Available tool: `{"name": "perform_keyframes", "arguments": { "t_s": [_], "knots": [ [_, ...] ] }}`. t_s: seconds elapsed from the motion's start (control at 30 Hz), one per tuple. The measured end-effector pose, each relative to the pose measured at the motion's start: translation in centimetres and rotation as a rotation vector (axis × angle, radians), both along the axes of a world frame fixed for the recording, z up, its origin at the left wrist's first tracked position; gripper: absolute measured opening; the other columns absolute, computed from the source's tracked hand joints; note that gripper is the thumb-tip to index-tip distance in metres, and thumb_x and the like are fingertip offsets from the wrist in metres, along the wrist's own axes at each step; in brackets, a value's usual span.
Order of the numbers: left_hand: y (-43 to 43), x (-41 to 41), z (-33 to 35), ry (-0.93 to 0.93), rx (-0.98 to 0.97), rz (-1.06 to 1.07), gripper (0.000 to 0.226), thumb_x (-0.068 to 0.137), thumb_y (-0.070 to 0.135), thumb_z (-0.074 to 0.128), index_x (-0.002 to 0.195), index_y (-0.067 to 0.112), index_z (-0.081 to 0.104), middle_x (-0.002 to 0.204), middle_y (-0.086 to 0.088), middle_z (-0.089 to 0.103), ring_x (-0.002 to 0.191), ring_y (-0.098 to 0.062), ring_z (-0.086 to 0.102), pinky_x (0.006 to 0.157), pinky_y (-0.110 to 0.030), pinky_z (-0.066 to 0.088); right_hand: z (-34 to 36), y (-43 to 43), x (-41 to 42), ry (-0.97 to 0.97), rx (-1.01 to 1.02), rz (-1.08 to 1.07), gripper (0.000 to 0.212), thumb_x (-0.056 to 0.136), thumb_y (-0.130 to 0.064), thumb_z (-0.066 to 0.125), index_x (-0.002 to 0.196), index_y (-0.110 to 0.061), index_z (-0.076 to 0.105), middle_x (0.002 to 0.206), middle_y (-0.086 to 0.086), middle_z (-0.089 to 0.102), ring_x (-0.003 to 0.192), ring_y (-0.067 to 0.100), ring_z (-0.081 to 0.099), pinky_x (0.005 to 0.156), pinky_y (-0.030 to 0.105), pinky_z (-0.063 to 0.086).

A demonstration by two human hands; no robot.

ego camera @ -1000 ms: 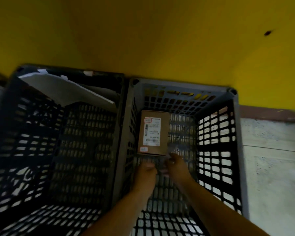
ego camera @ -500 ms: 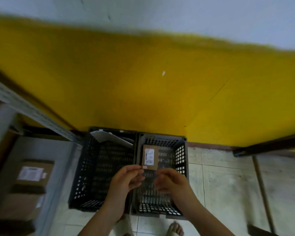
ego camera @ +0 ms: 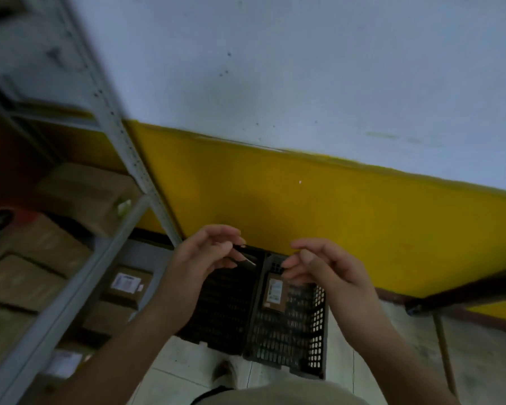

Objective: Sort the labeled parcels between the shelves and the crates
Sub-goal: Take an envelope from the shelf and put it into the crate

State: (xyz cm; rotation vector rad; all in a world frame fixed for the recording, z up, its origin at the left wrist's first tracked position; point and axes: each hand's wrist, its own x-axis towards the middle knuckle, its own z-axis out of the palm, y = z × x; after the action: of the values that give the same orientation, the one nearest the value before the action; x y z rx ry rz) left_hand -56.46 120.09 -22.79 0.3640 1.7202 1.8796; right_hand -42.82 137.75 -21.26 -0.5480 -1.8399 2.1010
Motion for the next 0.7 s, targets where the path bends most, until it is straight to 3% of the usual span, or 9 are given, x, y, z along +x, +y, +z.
{"name": "perform_keyframes", "arguments": {
  "t_s": [0.2,0.33,0.57,0.7],
  "knots": [
    [-2.5,5.8,2.5,0.109,0.027,0.257,0.028,0.086,0.019,0.06,0.11,0.009,0.07,0.102,-0.012,0.073,0.092,-0.027,0.069,0.087,-0.039,0.054,1.8,-0.7,-0.1,0.094,0.051,0.23,0.019,0.101,-0.009,0.05,0.107,-0.008,0.068,0.089,0.011,0.074,0.081,0.028,0.071,0.075,0.038,0.059],
    [-3.7,10.9,3.6,0.153,0.062,0.52,0.021,0.084,0.017,0.061,0.099,0.017,0.076,0.099,-0.012,0.073,0.087,-0.025,0.069,0.08,-0.035,0.053,2.8,-0.6,0.1,0.137,0.076,0.428,0.018,0.099,-0.008,0.052,0.103,-0.01,0.07,0.087,0.012,0.074,0.079,0.028,0.071,0.074,0.039,0.059],
    [-8.1,20.8,8.0,0.253,0.069,1.034,0.023,0.083,0.017,0.062,0.103,0.012,0.072,0.101,-0.013,0.073,0.086,-0.026,0.068,0.083,-0.04,0.051,7.8,-5.8,0.6,0.296,0.135,0.826,0.02,0.1,-0.008,0.052,0.103,-0.015,0.071,0.086,0.006,0.074,0.079,0.021,0.072,0.071,0.027,0.057],
    [-12.1,27.0,11.0,0.353,0.063,1.219,0.018,0.083,0.016,0.064,0.097,0.017,0.074,0.098,-0.01,0.072,0.082,-0.023,0.068,0.075,-0.033,0.052,10.3,-12.1,3.4,0.395,0.059,1.041,0.017,0.1,-0.008,0.053,0.103,-0.012,0.069,0.085,0.007,0.073,0.077,0.022,0.072,0.069,0.026,0.057]
  ]
}}
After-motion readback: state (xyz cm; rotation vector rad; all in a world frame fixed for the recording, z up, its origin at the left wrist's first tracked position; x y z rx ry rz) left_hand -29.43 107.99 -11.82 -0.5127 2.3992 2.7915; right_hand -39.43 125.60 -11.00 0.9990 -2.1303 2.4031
